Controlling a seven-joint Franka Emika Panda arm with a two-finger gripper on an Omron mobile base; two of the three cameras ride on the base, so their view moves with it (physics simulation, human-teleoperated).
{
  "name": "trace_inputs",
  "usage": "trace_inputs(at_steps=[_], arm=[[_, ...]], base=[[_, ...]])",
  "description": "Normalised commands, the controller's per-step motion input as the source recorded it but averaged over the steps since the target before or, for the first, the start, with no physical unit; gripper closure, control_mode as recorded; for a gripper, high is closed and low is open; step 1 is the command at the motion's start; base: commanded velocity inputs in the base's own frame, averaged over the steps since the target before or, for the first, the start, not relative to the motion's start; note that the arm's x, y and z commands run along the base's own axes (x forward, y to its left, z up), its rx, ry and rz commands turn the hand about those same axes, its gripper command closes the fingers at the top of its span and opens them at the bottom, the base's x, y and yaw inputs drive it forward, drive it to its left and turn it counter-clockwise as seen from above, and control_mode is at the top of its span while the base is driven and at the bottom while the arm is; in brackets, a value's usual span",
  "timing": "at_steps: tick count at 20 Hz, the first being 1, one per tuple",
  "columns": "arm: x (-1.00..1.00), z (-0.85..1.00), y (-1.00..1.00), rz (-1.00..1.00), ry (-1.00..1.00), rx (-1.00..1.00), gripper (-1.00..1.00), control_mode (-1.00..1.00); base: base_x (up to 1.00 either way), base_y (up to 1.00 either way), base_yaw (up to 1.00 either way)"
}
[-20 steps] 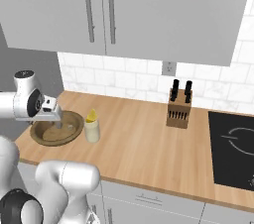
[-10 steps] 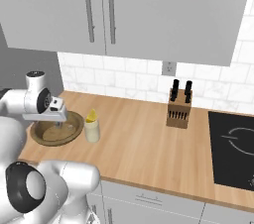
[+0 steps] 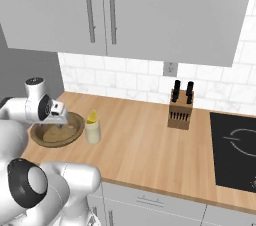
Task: Grab a lemon wedge from the fridge and one ice cube from the ice bowl, and put them in the glass of lemonade.
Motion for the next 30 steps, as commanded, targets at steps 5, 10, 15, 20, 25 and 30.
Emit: trace_inputs(at_steps=[5,10,15,20,25,30], arm=[[0.13,-0.10,0.03,0.00,-0.01,0.00,-1.00,-1.00],[0.34,0.00,0.19,0.00,0.01,-0.03,-1.00,-1.00],[0.31,-0.17,0.17,0.00,0.00,0.00,-1.00,-1.00],[0.39,-0.47,0.00,0.00,-0.02,0.01,-1.00,-1.00],[0.30,-0.21,-0.01,0.00,-0.01,0.02,-1.00,-1.00],[0.27,-0.01,0.00,0.00,0.00,0.00,-1.00,-1.00]], base=[[0.00,0.00,0.00],[0.00,0.00,0.00],[0.00,0.00,0.00],[0.00,0.00,0.00],[0.00,0.00,0.00],[0.00,0.00,0.00]])
